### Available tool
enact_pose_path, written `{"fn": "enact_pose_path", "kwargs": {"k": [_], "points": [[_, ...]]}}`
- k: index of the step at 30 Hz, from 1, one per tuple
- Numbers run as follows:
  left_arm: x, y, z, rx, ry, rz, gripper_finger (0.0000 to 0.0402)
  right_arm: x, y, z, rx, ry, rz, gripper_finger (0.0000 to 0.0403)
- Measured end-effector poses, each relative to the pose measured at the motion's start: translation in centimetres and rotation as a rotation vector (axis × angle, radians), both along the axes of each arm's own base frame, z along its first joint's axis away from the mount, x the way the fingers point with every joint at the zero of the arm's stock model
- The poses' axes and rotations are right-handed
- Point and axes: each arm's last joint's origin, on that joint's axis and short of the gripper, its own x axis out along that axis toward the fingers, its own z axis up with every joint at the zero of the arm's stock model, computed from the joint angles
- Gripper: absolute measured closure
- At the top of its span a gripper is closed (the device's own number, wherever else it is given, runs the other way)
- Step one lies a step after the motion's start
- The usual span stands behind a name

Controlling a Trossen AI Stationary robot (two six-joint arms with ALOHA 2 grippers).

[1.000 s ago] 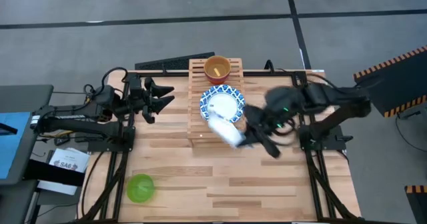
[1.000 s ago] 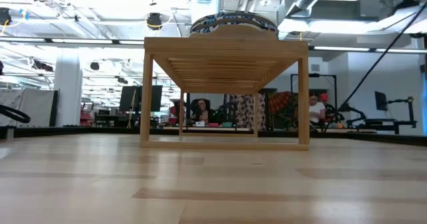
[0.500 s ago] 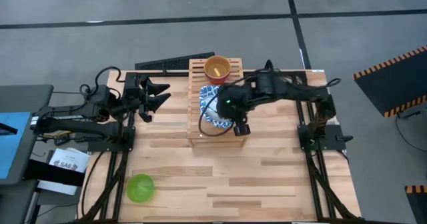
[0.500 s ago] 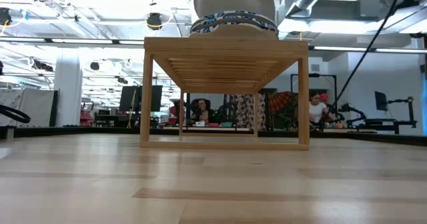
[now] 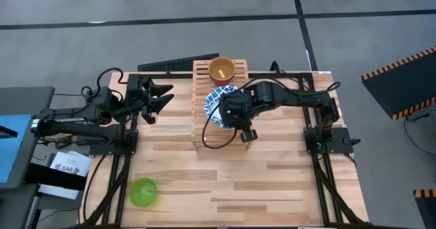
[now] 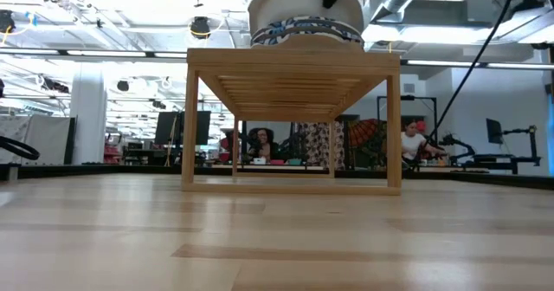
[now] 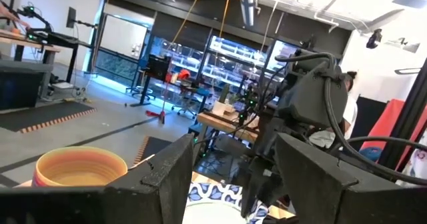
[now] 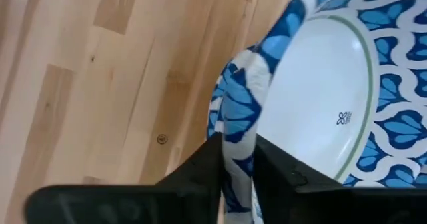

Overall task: Place and stack bowls onto a shelf
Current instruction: Stack the blue patterned bowl on top of the blue patterned bowl on the shelf

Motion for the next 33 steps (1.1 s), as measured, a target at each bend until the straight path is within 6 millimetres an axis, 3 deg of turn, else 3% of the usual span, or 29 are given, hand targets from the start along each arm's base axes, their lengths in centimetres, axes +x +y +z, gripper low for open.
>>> {"fn": "enact_pose_path", "kwargs": {"k": [9,14,19,27,30,33], "points": [[0.0,0.0,0.0,0.000,0.000,0.000,0.0203,-0.1,0.3,0.1,-0.174,0.000,-0.015,0.0188],[0.0,0.0,0.0,0.000,0.000,0.000,0.0203,-1.4,0.9,0.3,-0.156,0.076,0.014,0.0142],[0.0,0.0,0.0,0.000,0.001,0.000,0.0203,-2.1,0.4,1.2,-0.124,0.037,-0.039,0.0138],[0.0,0.0,-0.1,0.010,0.010,0.004,0.0203,-5.8,0.0,4.8,0.039,-0.159,-0.195,0.0144],[0.0,0.0,-0.1,0.027,0.015,0.011,0.0203,-6.9,0.5,5.0,0.115,-0.294,-0.233,0.0171],[0.0,0.0,-0.1,0.028,0.015,0.012,0.0203,-6.8,1.2,3.4,0.181,-0.436,-0.259,0.0224]]}}
